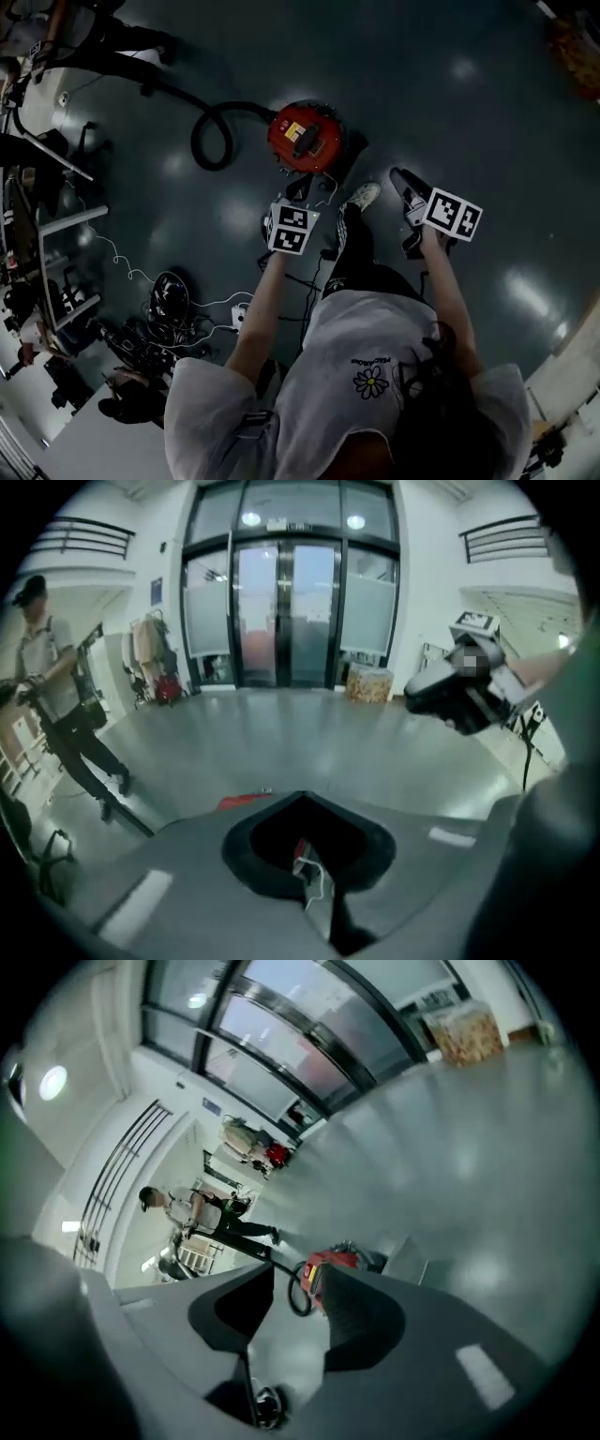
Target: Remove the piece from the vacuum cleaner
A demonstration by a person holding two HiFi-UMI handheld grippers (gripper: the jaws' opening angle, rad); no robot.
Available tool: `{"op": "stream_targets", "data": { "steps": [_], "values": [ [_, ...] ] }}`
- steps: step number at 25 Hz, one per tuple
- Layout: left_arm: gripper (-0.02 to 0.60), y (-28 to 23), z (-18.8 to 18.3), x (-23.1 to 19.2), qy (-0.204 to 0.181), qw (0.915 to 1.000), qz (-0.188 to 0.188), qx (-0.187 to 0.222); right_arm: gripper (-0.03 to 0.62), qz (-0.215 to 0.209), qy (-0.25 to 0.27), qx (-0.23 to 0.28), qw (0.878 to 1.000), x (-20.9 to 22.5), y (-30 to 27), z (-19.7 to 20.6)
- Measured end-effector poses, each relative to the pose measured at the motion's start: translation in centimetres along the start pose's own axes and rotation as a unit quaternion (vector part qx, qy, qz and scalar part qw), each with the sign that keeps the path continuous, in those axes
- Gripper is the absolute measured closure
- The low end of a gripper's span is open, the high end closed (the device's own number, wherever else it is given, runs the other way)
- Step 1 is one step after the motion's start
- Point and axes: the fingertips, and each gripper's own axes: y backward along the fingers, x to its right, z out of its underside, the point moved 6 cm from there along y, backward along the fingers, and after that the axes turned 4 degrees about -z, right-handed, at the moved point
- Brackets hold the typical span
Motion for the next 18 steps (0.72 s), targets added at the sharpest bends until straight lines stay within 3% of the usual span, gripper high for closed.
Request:
{"op": "stream_targets", "data": {
  "steps": [2, 4, 7, 10, 12, 18],
  "values": [
    [0.58, -7.4, 2.6, -0.5, -0.038, 0.9961, 0.022, -0.077, 0.398, 0.01, -0.083, -0.034, 0.996, 5.1, -4.4, 0.2],
    [0.58, -14.1, 5.8, -0.9, -0.088, 0.9857, 0.036, -0.139, 0.381, 0.048, -0.145, -0.068, 0.986, 11.1, -9.1, 1.7],
    [0.58, -21.4, 8.9, -1.7, -0.148, 0.9689, 0.042, -0.194, 0.353, 0.111, -0.21, -0.109, 0.965, 19.1, -15.4, 2.9],
    [0.58, -25.4, 10.6, -1.8, -0.154, 0.9613, 0.056, -0.222, 0.339, 0.156, -0.254, -0.127, 0.946, 23.8, -19.8, 2.7],
    [0.581, -26.7, 11.4, -1.6, -0.152, 0.9576, 0.065, -0.236, 0.338, 0.174, -0.259, -0.139, 0.94, 25.6, -21.9, 2.5],
    [0.581, -26.6, 11.8, -1.3, -0.155, 0.9583, 0.073, -0.229, 0.338, 0.21, -0.244, -0.188, 0.928, 26.7, -26.2, 4.4]
  ]
}}
